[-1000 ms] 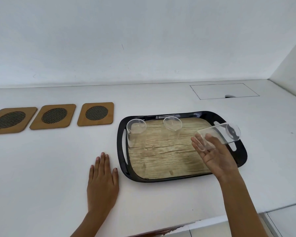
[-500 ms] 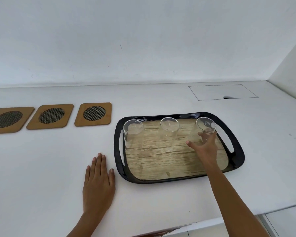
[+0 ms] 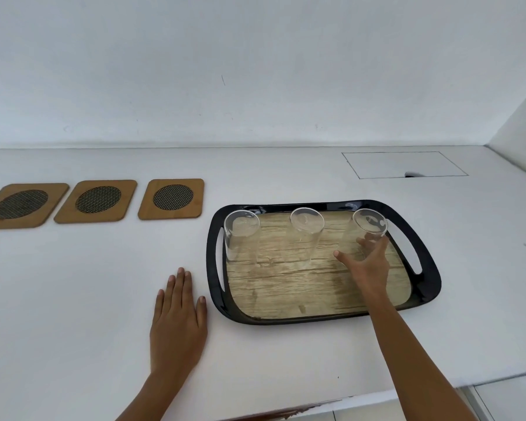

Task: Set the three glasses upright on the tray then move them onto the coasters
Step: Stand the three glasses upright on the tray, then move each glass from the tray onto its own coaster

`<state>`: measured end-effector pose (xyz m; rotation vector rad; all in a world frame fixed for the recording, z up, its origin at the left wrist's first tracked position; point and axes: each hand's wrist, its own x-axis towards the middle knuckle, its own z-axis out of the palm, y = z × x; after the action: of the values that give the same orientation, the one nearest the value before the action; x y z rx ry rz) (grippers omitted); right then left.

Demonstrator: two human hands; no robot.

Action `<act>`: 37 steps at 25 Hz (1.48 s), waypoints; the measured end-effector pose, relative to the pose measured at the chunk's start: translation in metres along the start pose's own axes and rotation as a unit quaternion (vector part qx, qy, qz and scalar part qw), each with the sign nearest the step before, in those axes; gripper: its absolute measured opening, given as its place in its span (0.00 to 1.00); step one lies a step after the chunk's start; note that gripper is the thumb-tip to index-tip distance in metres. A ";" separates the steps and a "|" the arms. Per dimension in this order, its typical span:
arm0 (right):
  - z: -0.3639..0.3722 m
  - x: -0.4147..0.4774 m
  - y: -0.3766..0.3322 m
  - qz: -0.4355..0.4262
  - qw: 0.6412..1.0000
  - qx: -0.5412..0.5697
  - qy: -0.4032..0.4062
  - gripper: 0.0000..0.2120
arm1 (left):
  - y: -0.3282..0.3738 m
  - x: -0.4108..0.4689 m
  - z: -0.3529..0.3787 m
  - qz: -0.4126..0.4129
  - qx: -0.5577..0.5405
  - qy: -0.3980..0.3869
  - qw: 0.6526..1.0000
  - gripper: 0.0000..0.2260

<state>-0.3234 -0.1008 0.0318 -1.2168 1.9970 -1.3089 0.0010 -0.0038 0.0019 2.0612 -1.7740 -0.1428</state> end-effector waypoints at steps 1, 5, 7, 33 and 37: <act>0.000 0.000 0.000 0.000 1.000 0.000 0.000 0.36 | 0.000 0.000 0.000 -0.001 0.000 0.000 1.000 0.30; 0.002 0.000 0.001 0.000 1.000 -0.001 -0.004 0.38 | 0.001 0.000 -0.001 -0.003 0.000 0.000 1.000 0.31; 0.002 0.001 0.001 0.003 1.000 0.001 -0.014 0.41 | 0.001 0.000 -0.002 -0.004 -0.004 0.001 1.000 0.31; 0.133 -0.147 -0.101 -0.173 0.984 0.033 -0.009 0.33 | -0.089 0.037 -0.040 0.070 -0.056 0.004 0.996 0.23; 0.156 -0.142 -0.106 -0.103 0.994 0.027 -0.005 0.38 | -0.123 0.058 -0.052 0.052 -0.034 -0.002 0.998 0.31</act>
<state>-0.0898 -0.0716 0.0446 -1.4320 1.8539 -1.4408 0.1423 -0.0350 0.0143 1.9172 -1.8491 -0.1758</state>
